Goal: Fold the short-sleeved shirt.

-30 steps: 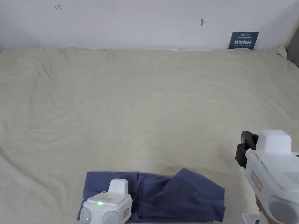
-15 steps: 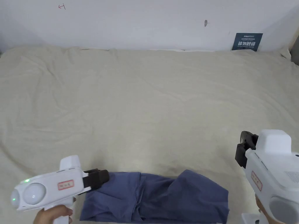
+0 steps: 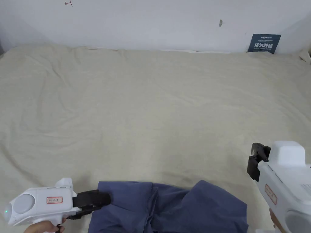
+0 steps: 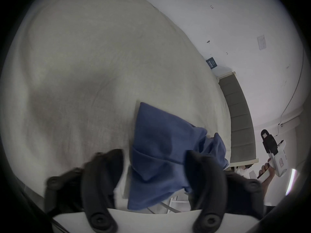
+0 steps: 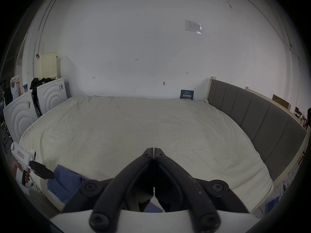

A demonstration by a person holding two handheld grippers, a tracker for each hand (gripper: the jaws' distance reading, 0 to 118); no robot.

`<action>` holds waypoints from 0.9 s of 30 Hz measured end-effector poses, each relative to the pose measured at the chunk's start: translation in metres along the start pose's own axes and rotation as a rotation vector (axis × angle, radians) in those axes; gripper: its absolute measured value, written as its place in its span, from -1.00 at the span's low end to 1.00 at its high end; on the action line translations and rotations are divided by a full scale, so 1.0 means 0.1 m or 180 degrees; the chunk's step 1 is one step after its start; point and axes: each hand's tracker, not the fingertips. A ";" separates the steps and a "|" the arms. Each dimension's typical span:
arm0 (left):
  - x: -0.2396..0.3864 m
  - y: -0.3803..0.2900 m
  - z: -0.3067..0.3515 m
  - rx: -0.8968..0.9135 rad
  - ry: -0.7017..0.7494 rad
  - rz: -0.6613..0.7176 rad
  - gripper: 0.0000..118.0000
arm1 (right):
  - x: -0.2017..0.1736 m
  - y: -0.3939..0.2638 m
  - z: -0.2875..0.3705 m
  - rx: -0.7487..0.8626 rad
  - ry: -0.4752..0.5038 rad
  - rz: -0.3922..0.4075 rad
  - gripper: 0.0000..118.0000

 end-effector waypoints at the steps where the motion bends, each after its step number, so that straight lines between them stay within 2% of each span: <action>1: -0.07 -0.01 -0.06 -0.0010 -0.0011 -0.0012 -0.13 | 0.00 0.00 0.00 -0.0008 -0.0003 0.0008 -0.97; 5: -0.11 -0.07 -0.14 -0.0011 -0.0161 -0.0096 -0.16 | 0.01 -0.01 -0.02 -0.0044 -0.0033 0.0011 -0.97; 6: -0.09 -0.10 -0.15 -0.0012 -0.0150 -0.0067 -0.22 | 0.01 -0.02 -0.02 -0.0046 -0.0037 0.0003 -0.97; 7: -0.10 -0.10 -0.17 -0.0020 -0.0145 -0.0046 -0.43 | 0.02 -0.02 -0.02 -0.0046 -0.0042 -0.0001 -0.97; 8: -0.12 -0.11 -0.20 -0.0030 -0.0155 -0.0034 -0.55 | 0.03 -0.02 -0.03 -0.0049 -0.0048 -0.0004 -0.97; 13: -0.01 -0.17 -0.17 0.0121 0.0069 -0.0111 -0.72 | 0.06 -0.01 -0.01 -0.0044 -0.0061 -0.0029 -0.97; 16: 0.16 -0.20 -0.11 0.0186 0.0338 -0.0440 -0.75 | 0.06 0.00 0.02 -0.0029 -0.0052 -0.0037 -0.97; 18: 0.81 -0.39 0.06 0.0252 0.0396 -0.0431 -0.77 | 0.05 0.01 0.04 -0.0008 -0.0040 -0.0033 -0.97; 23: 0.83 -0.32 0.37 0.0442 0.0436 -0.0409 -0.79 | 0.04 0.04 0.10 0.0050 -0.0005 -0.0043 -0.97; 27: 0.77 -0.27 0.75 0.0592 0.0697 -0.0415 -0.79 | 0.02 0.04 0.11 0.0077 0.0030 -0.0035 -0.97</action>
